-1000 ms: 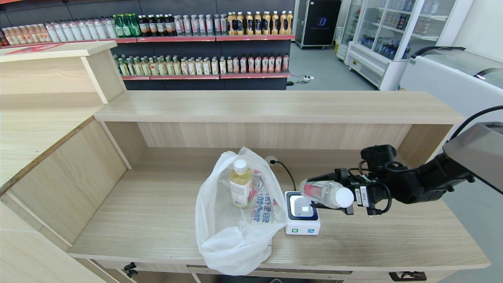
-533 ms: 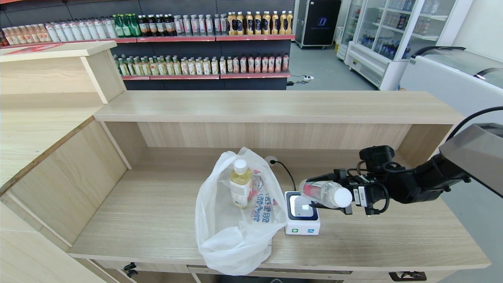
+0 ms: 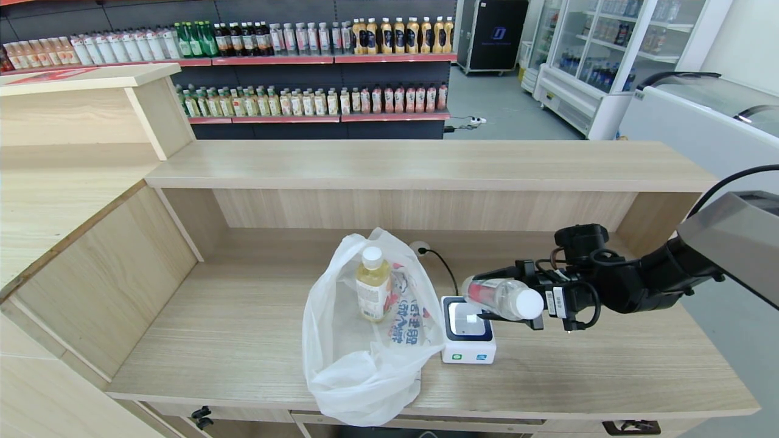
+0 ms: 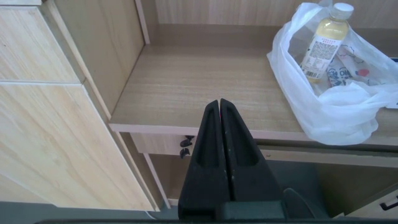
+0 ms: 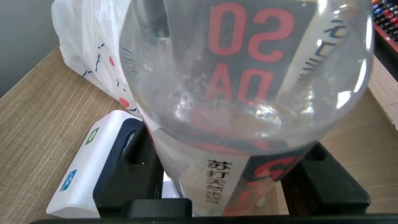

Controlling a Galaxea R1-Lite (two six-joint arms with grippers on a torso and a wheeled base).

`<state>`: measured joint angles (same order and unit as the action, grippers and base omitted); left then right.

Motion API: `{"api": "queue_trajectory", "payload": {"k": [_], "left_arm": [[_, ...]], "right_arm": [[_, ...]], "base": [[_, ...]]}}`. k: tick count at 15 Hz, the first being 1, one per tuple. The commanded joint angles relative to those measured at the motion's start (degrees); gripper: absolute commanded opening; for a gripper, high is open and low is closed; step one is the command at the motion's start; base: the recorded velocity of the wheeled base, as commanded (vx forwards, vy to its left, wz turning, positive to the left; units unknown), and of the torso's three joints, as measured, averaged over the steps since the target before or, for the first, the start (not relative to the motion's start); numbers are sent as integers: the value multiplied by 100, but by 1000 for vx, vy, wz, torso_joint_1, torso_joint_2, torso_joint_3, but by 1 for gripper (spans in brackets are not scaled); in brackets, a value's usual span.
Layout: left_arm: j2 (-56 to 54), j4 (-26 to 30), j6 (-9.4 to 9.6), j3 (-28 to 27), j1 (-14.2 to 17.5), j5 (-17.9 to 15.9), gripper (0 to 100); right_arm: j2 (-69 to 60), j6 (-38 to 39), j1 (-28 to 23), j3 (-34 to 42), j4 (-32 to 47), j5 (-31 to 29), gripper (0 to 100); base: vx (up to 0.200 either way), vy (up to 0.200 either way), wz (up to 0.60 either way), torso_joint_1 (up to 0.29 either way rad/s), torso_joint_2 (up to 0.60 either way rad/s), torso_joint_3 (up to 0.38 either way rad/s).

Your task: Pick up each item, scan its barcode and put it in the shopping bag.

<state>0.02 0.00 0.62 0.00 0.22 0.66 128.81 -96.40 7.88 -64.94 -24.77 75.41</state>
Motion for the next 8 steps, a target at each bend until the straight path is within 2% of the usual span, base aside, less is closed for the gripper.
{"api": "queue_trajectory", "payload": {"k": [1, 8], "left_arm": [[-2, 0, -1, 0, 4, 4, 0], [-2, 0, -1, 0, 4, 4, 0]], "right_arm": [[13, -1, 12, -10, -1, 9, 0], [136, -1, 47, -115, -1, 26, 0]], "base": [[0, 0, 0, 0, 0, 0], [0, 0, 0, 0, 0, 0]]}}
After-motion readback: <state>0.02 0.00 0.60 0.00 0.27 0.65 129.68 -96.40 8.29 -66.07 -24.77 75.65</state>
